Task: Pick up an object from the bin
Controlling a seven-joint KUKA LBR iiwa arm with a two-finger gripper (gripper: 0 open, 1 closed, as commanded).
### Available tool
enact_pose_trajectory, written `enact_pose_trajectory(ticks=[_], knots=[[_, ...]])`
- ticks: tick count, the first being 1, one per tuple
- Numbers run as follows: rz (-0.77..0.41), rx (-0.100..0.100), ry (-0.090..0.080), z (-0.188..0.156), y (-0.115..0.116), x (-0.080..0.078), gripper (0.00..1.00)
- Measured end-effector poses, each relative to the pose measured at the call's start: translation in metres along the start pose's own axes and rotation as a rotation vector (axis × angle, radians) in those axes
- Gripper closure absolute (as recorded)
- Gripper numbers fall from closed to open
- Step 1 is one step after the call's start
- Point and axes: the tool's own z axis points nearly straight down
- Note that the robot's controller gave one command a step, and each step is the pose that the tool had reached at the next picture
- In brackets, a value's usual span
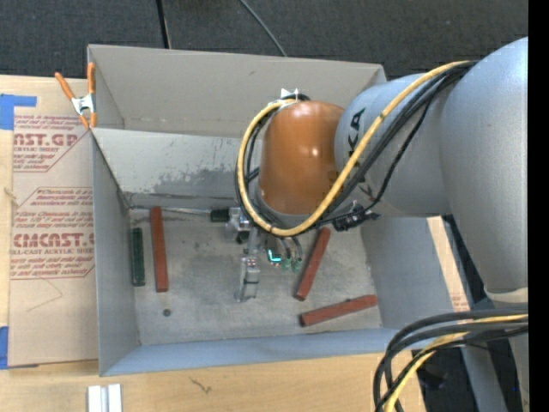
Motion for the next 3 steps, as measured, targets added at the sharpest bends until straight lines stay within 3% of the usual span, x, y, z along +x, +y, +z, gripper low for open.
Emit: enact_pose_trajectory(ticks=[1,2,3], knots=[[0.001,-0.001,-0.007,-0.004,-0.001,-0.002,0.0],[0.015,-0.001,-0.016,0.06,-0.054,-0.056,0.0],[-0.037,0.0,-0.004,0.056,-0.068,-0.055,0.0]])
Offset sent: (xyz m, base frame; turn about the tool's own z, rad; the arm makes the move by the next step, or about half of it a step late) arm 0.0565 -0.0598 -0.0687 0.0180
